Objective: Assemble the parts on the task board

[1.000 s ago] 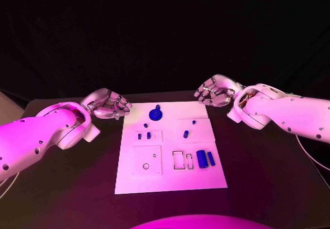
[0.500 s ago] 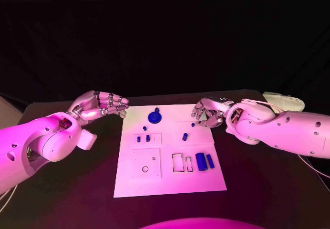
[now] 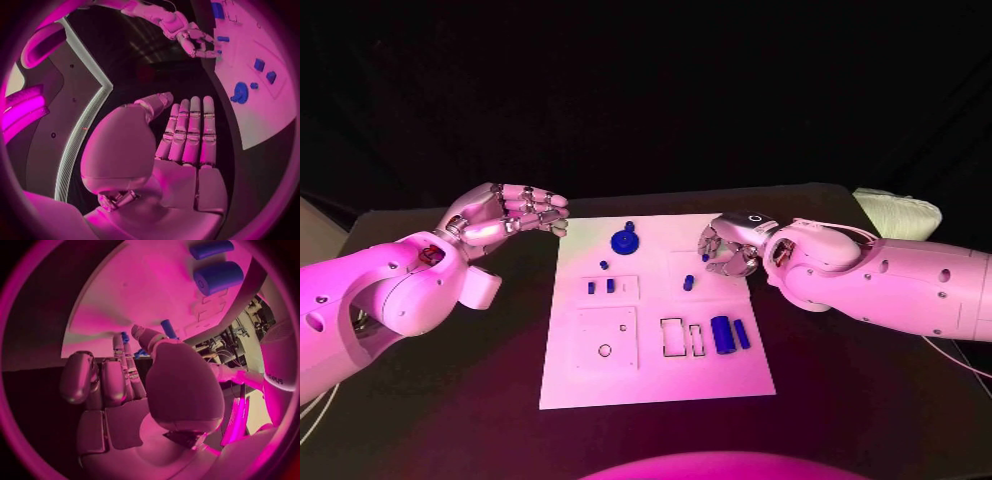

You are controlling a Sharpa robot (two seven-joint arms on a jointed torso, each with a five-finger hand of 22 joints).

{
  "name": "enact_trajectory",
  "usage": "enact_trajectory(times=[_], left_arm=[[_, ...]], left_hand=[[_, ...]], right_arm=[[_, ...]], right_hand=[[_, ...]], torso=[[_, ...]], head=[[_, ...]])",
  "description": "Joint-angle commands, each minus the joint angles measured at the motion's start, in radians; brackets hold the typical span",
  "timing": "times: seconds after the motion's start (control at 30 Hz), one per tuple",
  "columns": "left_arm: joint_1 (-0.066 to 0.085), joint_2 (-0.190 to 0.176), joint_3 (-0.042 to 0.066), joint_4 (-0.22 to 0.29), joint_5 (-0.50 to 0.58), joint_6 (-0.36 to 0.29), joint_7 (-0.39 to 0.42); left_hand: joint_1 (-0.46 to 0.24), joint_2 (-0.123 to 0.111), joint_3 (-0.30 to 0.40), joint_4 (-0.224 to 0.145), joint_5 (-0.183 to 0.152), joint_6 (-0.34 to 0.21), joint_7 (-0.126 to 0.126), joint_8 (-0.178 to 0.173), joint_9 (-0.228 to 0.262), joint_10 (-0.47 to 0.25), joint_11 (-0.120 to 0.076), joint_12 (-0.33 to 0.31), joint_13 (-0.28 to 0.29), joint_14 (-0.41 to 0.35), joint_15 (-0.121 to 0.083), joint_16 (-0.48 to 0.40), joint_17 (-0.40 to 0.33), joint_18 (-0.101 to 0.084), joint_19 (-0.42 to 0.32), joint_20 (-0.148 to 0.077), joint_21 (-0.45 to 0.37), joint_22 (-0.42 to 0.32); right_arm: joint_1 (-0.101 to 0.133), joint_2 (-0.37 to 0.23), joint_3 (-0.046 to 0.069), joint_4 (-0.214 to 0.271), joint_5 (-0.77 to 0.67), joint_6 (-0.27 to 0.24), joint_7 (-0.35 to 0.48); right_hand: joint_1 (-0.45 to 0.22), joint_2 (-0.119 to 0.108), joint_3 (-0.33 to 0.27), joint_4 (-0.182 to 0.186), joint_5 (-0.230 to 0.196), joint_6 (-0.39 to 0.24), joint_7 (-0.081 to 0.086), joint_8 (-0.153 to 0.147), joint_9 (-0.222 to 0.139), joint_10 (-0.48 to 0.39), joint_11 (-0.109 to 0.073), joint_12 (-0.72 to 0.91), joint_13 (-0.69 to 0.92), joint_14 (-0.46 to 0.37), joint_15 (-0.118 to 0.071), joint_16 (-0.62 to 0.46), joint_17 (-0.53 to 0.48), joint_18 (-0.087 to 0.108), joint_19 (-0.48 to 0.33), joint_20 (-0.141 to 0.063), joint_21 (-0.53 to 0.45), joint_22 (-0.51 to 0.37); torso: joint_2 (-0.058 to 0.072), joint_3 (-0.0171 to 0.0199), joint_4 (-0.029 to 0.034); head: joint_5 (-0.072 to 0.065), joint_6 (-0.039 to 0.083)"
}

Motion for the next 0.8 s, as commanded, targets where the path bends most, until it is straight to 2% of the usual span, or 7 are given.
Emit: enact_trajectory(times=[0.03, 0.27, 0.4, 0.57, 0.8], left_arm=[[-0.001, -0.002, 0.001, 0.003, 0.030, 0.023, 0.031], [-0.001, -0.003, 0.001, 0.000, 0.033, 0.021, 0.030], [-0.001, -0.003, 0.001, -0.002, 0.034, 0.020, 0.028], [-0.001, -0.003, 0.000, -0.002, 0.034, 0.010, 0.026], [-0.002, -0.002, 0.000, -0.002, 0.036, -0.008, 0.021]], left_hand=[[0.009, 0.002, 0.001, -0.008, 0.001, -0.004, 0.006, 0.004, -0.001, 0.008, -0.001, -0.005, 0.000, 0.006, 0.004, -0.007, 0.000, 0.009, 0.004, 0.006, -0.005, -0.002], [0.010, 0.004, 0.000, -0.008, 0.001, -0.003, 0.007, 0.004, -0.002, 0.008, -0.001, -0.006, 0.000, 0.009, 0.004, -0.010, 0.001, 0.010, 0.007, 0.006, -0.005, -0.003], [0.011, 0.005, 0.000, -0.009, 0.001, -0.003, 0.008, 0.005, -0.002, 0.008, 0.000, -0.007, 0.000, 0.010, 0.004, -0.011, 0.001, 0.010, 0.008, 0.006, -0.005, -0.003], [0.011, 0.007, 0.000, -0.009, 0.000, -0.003, 0.010, 0.005, -0.002, 0.008, 0.000, -0.007, 0.000, 0.013, 0.004, -0.013, 0.001, 0.010, 0.009, 0.006, -0.006, -0.003], [0.014, 0.010, -0.005, -0.013, 0.000, -0.007, 0.014, 0.001, -0.006, -0.006, 0.005, -0.014, -0.001, 0.031, 0.003, -0.019, 0.006, 0.011, 0.019, 0.004, -0.005, -0.002]], right_arm=[[-0.008, 0.008, -0.002, 0.000, -0.064, -0.035, -0.051], [-0.013, 0.023, -0.002, -0.004, -0.077, -0.058, -0.075], [-0.015, 0.029, -0.002, -0.009, -0.084, -0.057, -0.089], [-0.016, 0.036, -0.002, -0.017, -0.090, -0.041, -0.098], [-0.020, 0.042, -0.001, -0.016, -0.096, -0.018, -0.113]], right_hand=[[0.015, 0.007, 0.009, 0.001, 0.012, 0.002, 0.008, -0.006, 0.003, -0.003, 0.005, 0.001, 0.000, 0.050, 0.006, 0.008, 0.002, -0.018, 0.008, 0.002, 0.007, 0.007], [0.026, 0.015, 0.026, 0.005, 0.024, 0.009, 0.007, -0.004, 0.007, 0.003, 0.004, 0.002, -0.001, 0.047, 0.006, 0.014, -0.001, -0.018, 0.007, 0.003, 0.010, 0.011], [0.034, 0.020, 0.042, 0.005, 0.016, 0.013, 0.006, -0.002, 0.011, 0.007, 0.003, 0.002, -0.002, 0.045, 0.006, 0.018, -0.003, -0.017, 0.005, 0.003, 0.012, 0.014], [0.040, 0.026, 0.058, 0.005, 0.014, 0.022, 0.003, 0.003, 0.016, 0.017, 0.000, 0.004, -0.001, 0.043, 0.004, 0.023, -0.005, -0.017, 0.004, 0.002, 0.015, 0.018], [0.070, 0.061, 0.108, -0.017, 0.006, 0.048, -0.004, 0.022, 0.035, 0.052, -0.010, 0.010, 0.004, 0.044, -0.006, 0.045, 0.002, -0.029, 0.020, -0.006, 0.075, 0.083]], torso=[[-0.001, 0.0001, 0.0002], [0.000, 0.0011, -0.0007], [-0.002, 0.0006, 0.0001], [-0.001, 0.0006, 0.0004], [0.000, 0.0011, 0.0002]], head=[[0.001, -0.003], [0.002, -0.011], [0.002, -0.016], [0.002, -0.013], [0.005, -0.017]])
